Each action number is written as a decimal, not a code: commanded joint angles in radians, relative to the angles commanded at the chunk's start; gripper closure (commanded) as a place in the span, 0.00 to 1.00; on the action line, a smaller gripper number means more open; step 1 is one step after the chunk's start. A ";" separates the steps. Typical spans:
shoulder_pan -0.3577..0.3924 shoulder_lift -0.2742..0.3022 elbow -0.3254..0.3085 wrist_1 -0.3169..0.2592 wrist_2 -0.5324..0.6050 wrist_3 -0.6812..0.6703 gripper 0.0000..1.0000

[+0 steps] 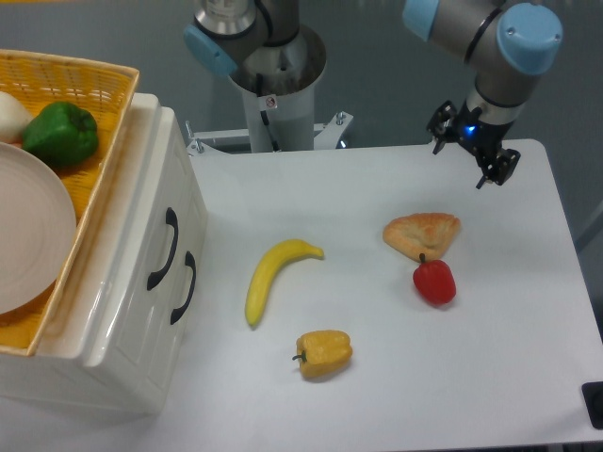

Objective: Slide open the top white drawer
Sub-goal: 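Move the gripper across the table toward the white cabinet's top drawer handle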

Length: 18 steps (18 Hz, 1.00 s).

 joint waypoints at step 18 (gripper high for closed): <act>-0.259 0.031 -0.014 -0.075 -0.163 -0.595 0.00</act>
